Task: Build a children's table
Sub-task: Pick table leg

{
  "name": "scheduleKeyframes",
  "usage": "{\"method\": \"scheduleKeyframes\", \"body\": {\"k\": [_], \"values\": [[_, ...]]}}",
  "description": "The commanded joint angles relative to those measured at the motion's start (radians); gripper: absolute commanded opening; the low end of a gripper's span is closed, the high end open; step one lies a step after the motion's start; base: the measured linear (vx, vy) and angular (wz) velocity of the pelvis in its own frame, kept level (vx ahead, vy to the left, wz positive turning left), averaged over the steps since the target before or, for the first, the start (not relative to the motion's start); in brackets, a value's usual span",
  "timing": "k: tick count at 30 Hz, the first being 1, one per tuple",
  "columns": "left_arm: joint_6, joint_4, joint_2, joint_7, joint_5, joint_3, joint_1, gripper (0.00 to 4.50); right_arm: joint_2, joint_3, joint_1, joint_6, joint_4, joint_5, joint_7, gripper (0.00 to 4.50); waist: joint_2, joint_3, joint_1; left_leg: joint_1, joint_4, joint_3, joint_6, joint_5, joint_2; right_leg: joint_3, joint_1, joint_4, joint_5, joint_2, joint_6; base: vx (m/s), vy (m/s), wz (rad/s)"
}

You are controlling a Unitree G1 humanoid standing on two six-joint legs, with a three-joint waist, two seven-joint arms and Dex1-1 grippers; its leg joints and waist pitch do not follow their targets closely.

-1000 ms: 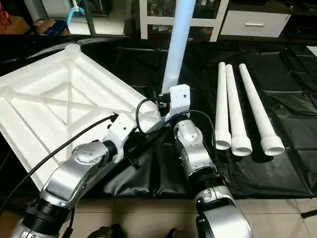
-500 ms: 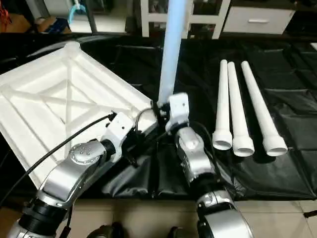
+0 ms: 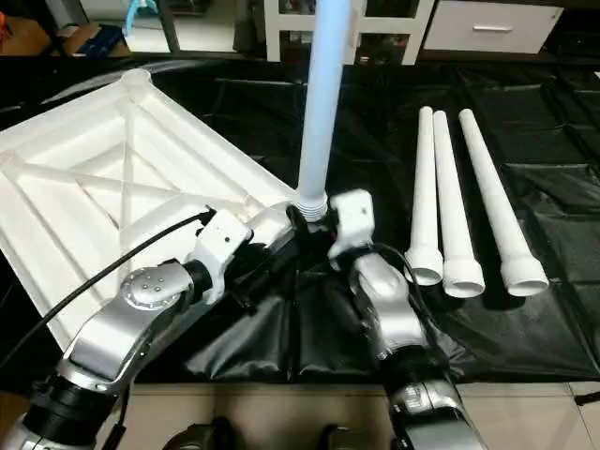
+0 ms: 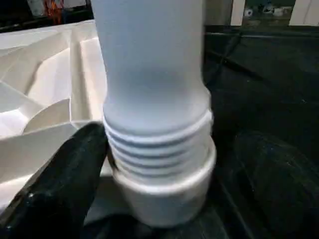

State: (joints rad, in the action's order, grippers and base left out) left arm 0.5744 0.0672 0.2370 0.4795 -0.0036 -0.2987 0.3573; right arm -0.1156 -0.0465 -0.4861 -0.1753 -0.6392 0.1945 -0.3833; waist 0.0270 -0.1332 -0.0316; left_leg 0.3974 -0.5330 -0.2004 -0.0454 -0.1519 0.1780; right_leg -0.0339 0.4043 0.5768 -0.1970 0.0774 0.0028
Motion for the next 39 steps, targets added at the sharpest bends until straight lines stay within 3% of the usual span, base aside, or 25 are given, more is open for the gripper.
{"method": "scheduleKeyframes", "body": {"k": [1,5,9,13,18,24,30,34,39], "values": [[-0.009,-0.036,0.027,0.003,0.015,0.029,-0.025,0.00,-0.022,0.001,0.041,0.029,0.034,0.009,-0.036,4.44,-0.005,0.060,0.001,-0.024,0.046,0.017,0.103,-0.162,0.053,0.037,-0.034,-0.055,-0.048,0.054,-0.237,0.000,0.000,0.00],[-0.026,-0.050,0.064,0.056,0.001,0.024,-0.029,0.00,-0.074,0.006,0.091,0.081,0.151,0.054,-0.129,4.44,-0.003,0.060,0.002,-0.022,0.046,0.019,0.107,-0.167,0.050,0.035,-0.038,-0.058,-0.066,0.053,-0.231,0.000,0.000,0.00],[-0.067,-0.071,0.128,0.145,-0.018,0.001,-0.037,0.00,-0.156,0.008,0.107,0.156,0.243,0.091,-0.243,4.44,0.000,0.061,0.002,-0.025,0.040,0.018,0.121,-0.132,0.051,0.033,-0.037,-0.051,-0.025,0.052,-0.247,0.000,0.000,0.00],[-0.111,-0.085,0.175,0.212,-0.019,-0.014,-0.048,0.00,-0.198,0.011,0.100,0.188,0.268,0.098,-0.290,4.44,0.003,0.064,0.000,-0.026,0.035,0.018,0.139,-0.095,0.051,0.031,-0.038,-0.042,0.042,0.050,-0.271,0.000,0.000,0.00],[-0.168,-0.094,0.258,0.307,-0.012,-0.041,-0.077,0.00,-0.256,0.001,0.084,0.237,0.283,0.129,-0.406,4.44,0.006,0.064,0.001,-0.032,0.035,0.017,0.124,-0.135,0.053,0.030,-0.038,-0.040,0.026,0.047,-0.284,0.000,0.000,0.00],[-0.221,-0.084,0.276,0.346,-0.033,-0.036,-0.084,0.00,-0.337,-0.045,0.094,0.318,0.317,0.152,-0.579,4.44,0.000,0.064,-0.004,-0.030,0.034,0.018,0.112,-0.158,0.055,0.032,-0.042,-0.041,-0.016,0.054,-0.280,0.000,0.000,0.00],[-0.255,-0.099,0.247,0.322,-0.059,0.007,-0.075,0.00,-0.338,-0.035,0.082,0.311,0.276,0.141,-0.594,4.44,-0.002,0.065,-0.005,-0.030,0.030,0.016,0.112,-0.158,0.055,0.034,-0.037,-0.041,-0.044,0.056,-0.290,0.000,0.000,0.00],[-0.249,-0.091,0.230,0.324,-0.073,0.015,-0.056,0.65,-0.340,-0.029,0.078,0.322,0.276,0.144,-0.600,4.50,-0.003,0.066,-0.006,-0.029,0.029,0.017,0.107,-0.165,0.055,0.035,-0.037,-0.041,-0.068,0.056,-0.285,0.000,0.000,0.00],[-0.272,-0.127,0.210,0.303,-0.036,-0.005,-0.010,0.65,-0.342,-0.026,0.079,0.332,0.285,0.143,-0.611,4.50,0.001,0.067,-0.010,-0.031,0.029,0.018,0.094,-0.188,0.056,0.035,-0.035,-0.043,-0.099,0.057,-0.277,0.000,0.000,0.00]]}}
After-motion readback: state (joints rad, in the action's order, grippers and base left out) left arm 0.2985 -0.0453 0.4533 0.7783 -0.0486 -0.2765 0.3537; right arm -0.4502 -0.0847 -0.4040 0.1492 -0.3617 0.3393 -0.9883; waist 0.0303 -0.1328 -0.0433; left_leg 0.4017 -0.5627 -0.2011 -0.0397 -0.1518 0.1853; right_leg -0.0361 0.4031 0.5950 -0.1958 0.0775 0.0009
